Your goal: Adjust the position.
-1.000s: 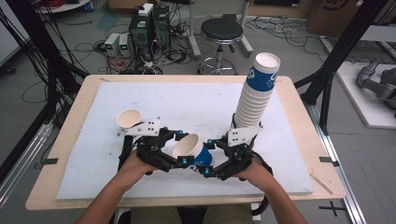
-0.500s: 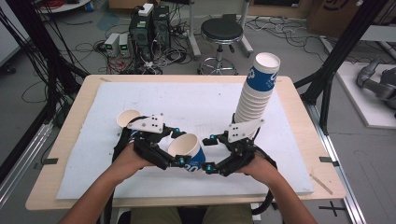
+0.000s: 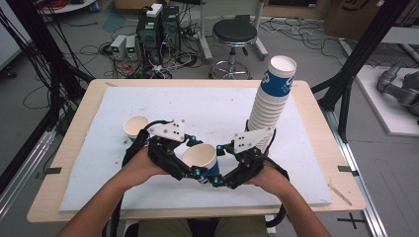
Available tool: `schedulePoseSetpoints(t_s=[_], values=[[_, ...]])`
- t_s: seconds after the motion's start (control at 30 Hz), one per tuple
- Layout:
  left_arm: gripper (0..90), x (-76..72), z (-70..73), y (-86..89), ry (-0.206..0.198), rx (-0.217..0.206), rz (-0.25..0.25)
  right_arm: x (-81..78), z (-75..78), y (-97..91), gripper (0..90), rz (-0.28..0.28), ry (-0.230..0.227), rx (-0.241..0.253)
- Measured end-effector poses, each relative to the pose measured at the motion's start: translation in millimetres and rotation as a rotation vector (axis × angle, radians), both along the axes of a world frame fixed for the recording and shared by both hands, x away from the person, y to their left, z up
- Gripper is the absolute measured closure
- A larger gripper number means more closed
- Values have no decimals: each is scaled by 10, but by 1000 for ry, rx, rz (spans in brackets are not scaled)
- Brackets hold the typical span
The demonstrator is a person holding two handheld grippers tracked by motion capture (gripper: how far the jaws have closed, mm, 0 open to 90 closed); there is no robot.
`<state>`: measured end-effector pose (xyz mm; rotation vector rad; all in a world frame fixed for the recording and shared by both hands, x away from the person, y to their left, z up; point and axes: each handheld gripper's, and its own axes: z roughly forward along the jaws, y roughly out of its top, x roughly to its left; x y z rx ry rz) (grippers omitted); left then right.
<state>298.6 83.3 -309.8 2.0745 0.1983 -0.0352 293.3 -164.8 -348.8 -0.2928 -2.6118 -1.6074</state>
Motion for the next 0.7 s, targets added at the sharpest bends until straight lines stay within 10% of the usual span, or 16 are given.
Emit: schedulePoseSetpoints(t_s=[0.5, 0.7], values=[[191, -5, 27, -93, -7, 23, -44, -17, -90, 66, 214, 9, 33, 17], [164, 11, -47, -39, 18, -85, 5, -2, -71, 18, 260, 5, 32, 34]])
